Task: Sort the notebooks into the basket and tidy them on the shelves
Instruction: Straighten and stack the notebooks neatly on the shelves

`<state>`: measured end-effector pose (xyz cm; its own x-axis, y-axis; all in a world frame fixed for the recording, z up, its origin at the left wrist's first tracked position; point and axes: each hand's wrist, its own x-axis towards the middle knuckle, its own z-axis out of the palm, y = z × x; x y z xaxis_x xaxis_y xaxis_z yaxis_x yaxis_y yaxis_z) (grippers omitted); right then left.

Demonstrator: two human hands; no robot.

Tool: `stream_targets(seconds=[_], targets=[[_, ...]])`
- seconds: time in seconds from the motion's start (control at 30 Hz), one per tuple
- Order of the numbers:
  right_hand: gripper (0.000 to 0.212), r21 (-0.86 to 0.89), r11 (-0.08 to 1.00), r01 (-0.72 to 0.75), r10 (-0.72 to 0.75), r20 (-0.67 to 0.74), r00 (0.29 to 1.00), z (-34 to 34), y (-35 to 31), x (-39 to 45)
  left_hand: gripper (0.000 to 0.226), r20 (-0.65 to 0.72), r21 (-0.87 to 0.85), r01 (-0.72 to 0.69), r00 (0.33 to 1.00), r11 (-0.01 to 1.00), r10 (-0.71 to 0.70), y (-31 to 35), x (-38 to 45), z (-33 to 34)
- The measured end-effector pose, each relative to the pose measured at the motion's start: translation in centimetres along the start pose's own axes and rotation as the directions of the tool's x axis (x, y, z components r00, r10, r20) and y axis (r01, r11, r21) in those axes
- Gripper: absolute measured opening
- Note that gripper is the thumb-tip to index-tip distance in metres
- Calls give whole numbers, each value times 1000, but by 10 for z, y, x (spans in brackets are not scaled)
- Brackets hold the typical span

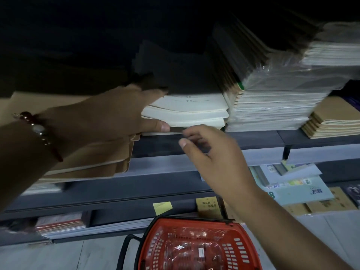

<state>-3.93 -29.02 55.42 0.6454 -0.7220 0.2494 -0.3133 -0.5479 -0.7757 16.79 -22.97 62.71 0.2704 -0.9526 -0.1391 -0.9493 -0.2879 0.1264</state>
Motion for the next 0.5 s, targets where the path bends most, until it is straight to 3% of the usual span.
stream_targets(seconds=[0.07,0.13,0.23,0.33,0.4,0.5], targets=[[11,200,972,-123,105,98,990,2,-5,14,92,-53,14,-8,999,1000,9,-2,3,1],[12,274,949,-155,154,25,988,6,-7,33,84,-141,47,-6,990,999,13,1,7,3],[17,228,962,-150,178,-111,978,16,-6,45,81,-208,42,-1,978,999,10,7,10,11],[11,122,989,-89,111,-191,975,22,0,34,89,-159,-33,22,987,999,-27,11,4,15],[5,158,981,-116,154,-259,953,18,5,28,88,-138,13,82,987,997,-80,11,0,16],[14,301,930,-210,296,-278,914,11,4,28,83,-203,21,221,956,975,-212,11,2,16]])
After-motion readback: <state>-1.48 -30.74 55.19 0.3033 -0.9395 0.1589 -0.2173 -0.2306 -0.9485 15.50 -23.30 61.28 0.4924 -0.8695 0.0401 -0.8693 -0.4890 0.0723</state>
